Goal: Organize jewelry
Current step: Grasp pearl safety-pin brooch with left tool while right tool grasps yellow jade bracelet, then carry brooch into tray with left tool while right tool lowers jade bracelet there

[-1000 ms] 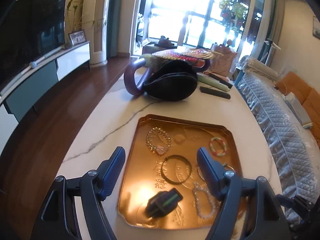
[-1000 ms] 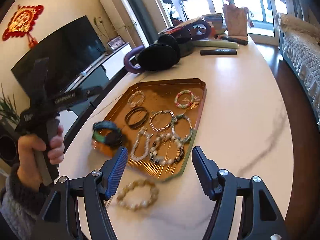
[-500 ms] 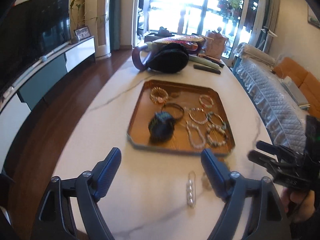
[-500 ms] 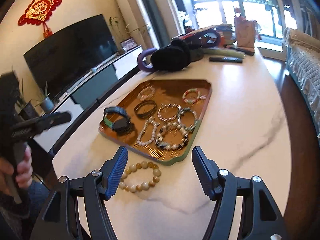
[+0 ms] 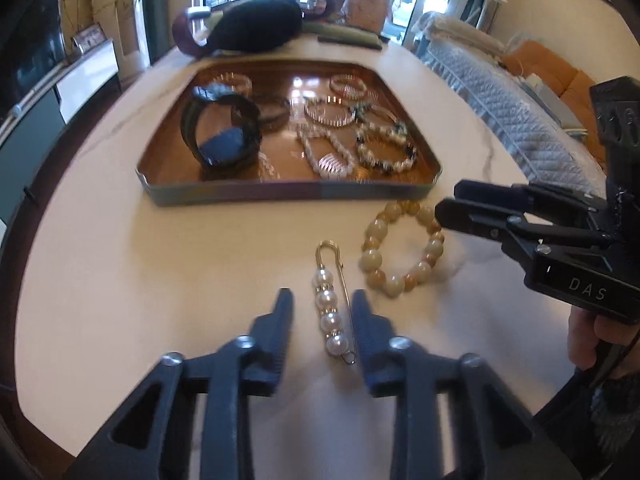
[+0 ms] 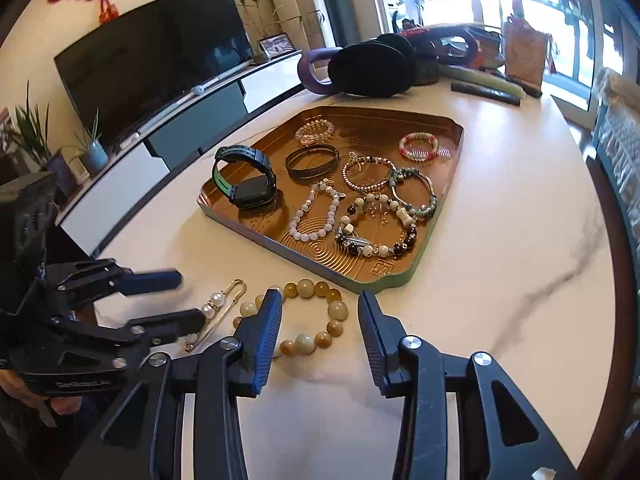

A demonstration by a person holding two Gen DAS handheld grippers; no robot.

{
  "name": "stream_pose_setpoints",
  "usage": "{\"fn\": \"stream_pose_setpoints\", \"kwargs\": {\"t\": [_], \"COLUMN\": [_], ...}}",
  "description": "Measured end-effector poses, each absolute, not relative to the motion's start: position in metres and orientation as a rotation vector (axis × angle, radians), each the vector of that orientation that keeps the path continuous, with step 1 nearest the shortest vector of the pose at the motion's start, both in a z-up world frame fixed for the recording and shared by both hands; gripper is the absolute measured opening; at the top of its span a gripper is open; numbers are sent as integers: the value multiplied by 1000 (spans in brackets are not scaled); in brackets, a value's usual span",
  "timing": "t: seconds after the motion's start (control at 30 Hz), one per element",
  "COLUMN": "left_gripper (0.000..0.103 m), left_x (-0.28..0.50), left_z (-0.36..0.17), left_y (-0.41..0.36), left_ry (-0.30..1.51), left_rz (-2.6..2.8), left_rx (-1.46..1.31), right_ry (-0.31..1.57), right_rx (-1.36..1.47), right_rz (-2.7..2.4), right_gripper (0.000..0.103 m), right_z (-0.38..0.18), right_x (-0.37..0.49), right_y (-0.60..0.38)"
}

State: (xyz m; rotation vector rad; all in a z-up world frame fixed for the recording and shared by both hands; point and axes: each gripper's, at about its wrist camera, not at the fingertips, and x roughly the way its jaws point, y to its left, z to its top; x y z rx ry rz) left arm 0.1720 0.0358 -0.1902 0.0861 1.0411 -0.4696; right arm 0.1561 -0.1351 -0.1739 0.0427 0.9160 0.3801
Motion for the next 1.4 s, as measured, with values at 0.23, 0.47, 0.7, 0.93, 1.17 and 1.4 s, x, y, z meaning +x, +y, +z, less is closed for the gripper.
{"fn": "stream_pose_setpoints", "kwargs": {"t": [0.23,0.47,0.7,0.93,1.17,1.4], "left_gripper": [11,12,12,12,12,12], "left_x": [166,162,162,163,162,160], "left_z": [-188,-183,-174,-172,-168,-161], "left_y": [30,33,51,54,53,57], "left_ry": [1033,1046,1037,1039,1029,1009], "left_rz": [-453,-486,-483,-480,-496,-502], "left_rx": [151,95,28,1,-3,-22], "right_ry": [937,930,898,922,925,825], "right_rx": [-28,-179,-84,-228,-169,-133], "right_rz": [366,333,343,387,398,364], "right_gripper": [17,17,21,20,11,11], "right_z": [-186,-196,-181,-197,-198,-173], "right_x": [162,163,162,158,158,150], "right_y": [-127,-108,-127,-97,-102,-109]}}
